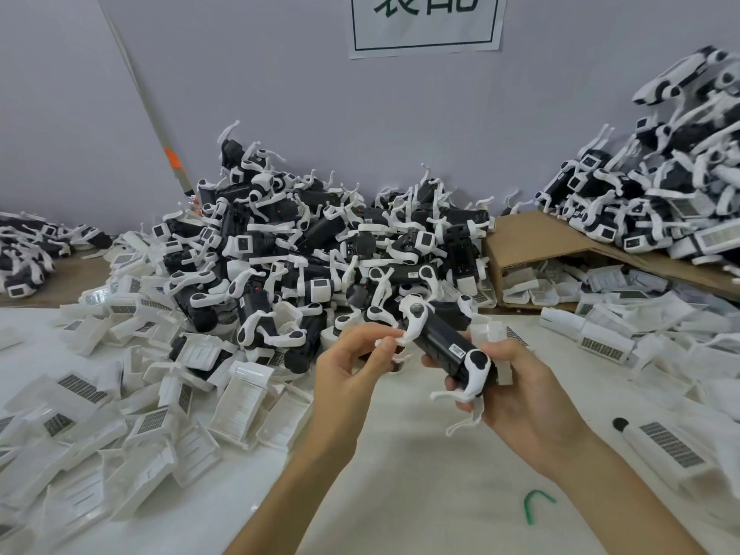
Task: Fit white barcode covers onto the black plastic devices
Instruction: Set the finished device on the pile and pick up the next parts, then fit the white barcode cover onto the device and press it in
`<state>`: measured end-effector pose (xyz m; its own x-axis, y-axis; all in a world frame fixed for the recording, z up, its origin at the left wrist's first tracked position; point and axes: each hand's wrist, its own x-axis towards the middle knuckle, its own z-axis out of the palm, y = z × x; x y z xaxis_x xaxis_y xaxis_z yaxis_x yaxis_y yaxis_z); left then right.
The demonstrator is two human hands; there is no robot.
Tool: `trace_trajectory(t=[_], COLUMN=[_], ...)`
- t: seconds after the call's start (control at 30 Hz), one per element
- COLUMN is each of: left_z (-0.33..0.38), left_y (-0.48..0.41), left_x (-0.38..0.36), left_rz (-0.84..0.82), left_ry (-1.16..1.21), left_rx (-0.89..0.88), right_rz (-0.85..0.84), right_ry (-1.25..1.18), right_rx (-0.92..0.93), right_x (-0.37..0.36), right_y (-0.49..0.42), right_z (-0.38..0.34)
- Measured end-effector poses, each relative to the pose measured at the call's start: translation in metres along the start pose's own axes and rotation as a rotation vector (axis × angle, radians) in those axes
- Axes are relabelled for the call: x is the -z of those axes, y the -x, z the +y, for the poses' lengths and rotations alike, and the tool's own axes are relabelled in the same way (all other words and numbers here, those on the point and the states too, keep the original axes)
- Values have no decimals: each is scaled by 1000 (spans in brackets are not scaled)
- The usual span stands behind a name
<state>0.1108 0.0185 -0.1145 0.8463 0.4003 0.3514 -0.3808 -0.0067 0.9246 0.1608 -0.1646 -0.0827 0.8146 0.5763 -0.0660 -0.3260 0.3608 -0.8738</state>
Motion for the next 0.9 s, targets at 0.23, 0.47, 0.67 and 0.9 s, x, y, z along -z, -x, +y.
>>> trace_trajectory(t=[0.23, 0.47, 0.67, 0.9], left_z=[-1, 4, 8, 4], left_y=[-5, 8, 9, 8], left_x=[6, -7, -8, -9], left_rz=[96, -328, -286, -216], left_ry=[270, 166, 301, 351], left_rx=[271, 386, 426, 431], right_rz=[167, -71, -253, -60], right_ry=[241, 512, 568, 547], right_rx=[284, 375, 322, 390], right_x=[5, 11, 11, 10], right_y=[-5, -2, -1, -2], right_z=[6, 8, 9, 10])
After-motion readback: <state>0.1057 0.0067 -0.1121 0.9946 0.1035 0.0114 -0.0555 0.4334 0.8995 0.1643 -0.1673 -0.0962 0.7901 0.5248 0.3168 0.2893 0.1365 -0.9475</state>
